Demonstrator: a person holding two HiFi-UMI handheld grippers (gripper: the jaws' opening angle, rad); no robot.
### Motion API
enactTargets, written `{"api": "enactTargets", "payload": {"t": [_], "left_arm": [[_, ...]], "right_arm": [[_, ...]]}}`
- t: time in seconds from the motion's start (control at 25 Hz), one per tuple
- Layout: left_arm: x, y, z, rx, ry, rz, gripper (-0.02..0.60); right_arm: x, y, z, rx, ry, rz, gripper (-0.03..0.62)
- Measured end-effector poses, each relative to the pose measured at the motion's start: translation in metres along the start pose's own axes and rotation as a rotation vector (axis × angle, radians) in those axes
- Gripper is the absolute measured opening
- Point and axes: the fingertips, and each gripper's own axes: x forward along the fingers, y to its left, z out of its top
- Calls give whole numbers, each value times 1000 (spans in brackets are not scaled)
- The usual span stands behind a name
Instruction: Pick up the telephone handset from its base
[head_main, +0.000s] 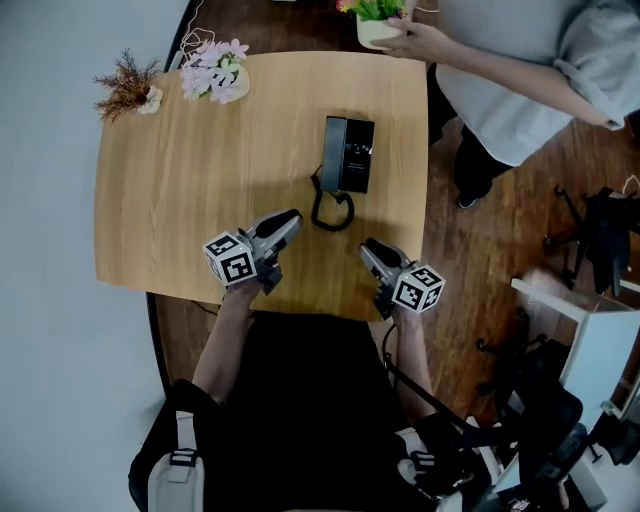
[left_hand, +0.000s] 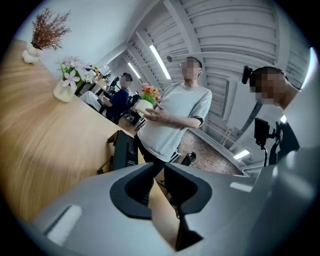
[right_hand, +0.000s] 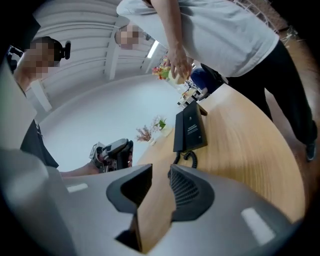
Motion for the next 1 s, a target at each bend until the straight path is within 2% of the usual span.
{"api": "enactTargets", "payload": {"t": [0.12,0.32,0.4,0.52,0.6,0.76,1.0], "left_arm": [[22,20,-4,33,36,56,86],[71,61,0,184,130,167,169],[82,77,6,220,159,206,190],[69,96,27,218,108,286,195],[70,93,29,216,59,279,195],[82,79,22,200,41,218,195],[60,89,21,177,21,219,195]], "right_arm": [[-5,-10,3,14,11,-13,106],[-11,-7,7,14,6,-65,105],[-10,1,8,19,-5,-78,105],[6,10,4,14,29,-54,105],[3,11,1,17,33,-54,106],[-10,3,5,28,2,-103,105],[9,8,13,7,1,-94,105]]}}
